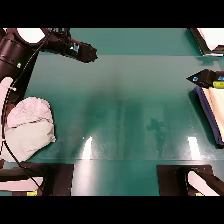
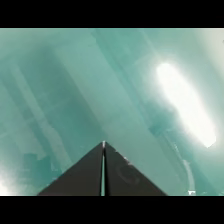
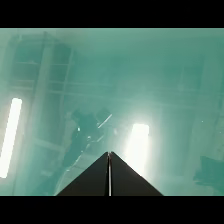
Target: Fold the shirts.
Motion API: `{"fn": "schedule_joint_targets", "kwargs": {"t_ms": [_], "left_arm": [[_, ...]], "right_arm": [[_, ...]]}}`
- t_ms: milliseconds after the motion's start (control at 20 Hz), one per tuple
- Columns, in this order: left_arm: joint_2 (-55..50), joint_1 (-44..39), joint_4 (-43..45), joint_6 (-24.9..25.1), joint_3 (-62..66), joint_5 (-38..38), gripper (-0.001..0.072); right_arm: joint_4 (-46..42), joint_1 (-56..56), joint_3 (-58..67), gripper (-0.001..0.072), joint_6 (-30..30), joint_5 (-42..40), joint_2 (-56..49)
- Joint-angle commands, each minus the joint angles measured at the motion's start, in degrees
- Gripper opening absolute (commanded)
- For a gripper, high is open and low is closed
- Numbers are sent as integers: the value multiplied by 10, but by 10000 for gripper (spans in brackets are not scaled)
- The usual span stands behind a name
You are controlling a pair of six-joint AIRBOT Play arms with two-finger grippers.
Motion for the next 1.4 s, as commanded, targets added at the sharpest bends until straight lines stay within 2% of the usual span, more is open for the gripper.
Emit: {"fn": "schedule_joint_targets", "kwargs": {"t_ms": [0,550,700,750,900,1050,1200,1350], "left_arm": [[0,0,0,0,0,0,24],[0,0,-1,0,0,1,24],[1,0,-15,-2,1,42,24],[5,11,-14,-12,4,31,24],[47,90,17,-17,5,-44,23],[113,192,90,-16,-12,-110,23],[176,297,157,-23,-82,-146,24],[210,381,165,-35,-190,-165,45]], "right_arm": [[0,1,0,14,0,2,0],[0,1,0,14,0,26,0],[0,1,0,14,0,26,0],[0,1,0,14,0,26,0],[0,1,0,14,0,27,0],[0,1,0,14,0,26,0],[0,1,0,14,0,24,0],[0,1,0,14,0,24,0]]}}
